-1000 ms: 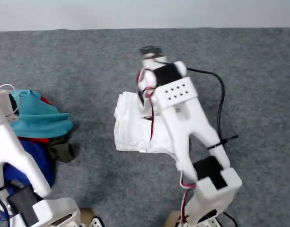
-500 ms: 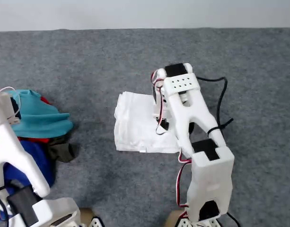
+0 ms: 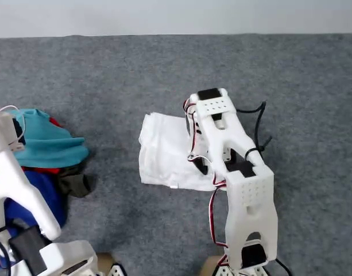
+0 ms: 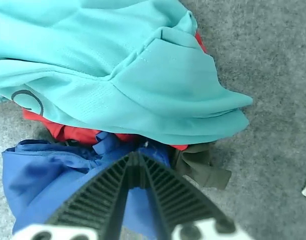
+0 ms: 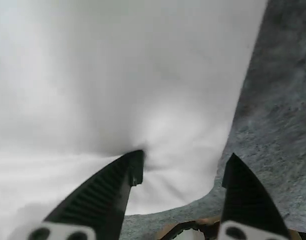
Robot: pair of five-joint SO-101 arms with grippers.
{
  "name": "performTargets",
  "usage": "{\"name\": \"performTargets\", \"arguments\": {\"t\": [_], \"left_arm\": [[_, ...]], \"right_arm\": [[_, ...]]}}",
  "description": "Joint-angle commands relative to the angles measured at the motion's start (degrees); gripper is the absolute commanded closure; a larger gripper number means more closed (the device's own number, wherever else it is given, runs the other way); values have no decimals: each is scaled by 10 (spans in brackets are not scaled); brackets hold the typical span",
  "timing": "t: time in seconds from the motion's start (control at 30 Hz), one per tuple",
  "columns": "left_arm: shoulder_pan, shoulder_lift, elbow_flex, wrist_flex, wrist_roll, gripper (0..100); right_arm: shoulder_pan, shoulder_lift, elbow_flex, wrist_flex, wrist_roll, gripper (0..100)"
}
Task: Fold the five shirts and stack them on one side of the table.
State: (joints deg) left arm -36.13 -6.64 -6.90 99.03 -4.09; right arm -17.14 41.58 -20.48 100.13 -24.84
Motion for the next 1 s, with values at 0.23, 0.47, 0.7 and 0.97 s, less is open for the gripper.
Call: {"name": "performTargets", "arguments": {"t": [0.23, 0.47, 0.7, 0.97], "left_arm": [[-4, -22, -1, 15, -5, 995], [-5, -25, -1, 15, -5, 995], [-5, -25, -1, 15, -5, 995], [-5, -23, -1, 15, -5, 995]], "right_arm": [[9, 64, 1, 0, -4, 834], [18, 89, -18, 23, 87, 990], [89, 28, -18, 24, 114, 989], [182, -106, -21, 18, 241, 990]]}}
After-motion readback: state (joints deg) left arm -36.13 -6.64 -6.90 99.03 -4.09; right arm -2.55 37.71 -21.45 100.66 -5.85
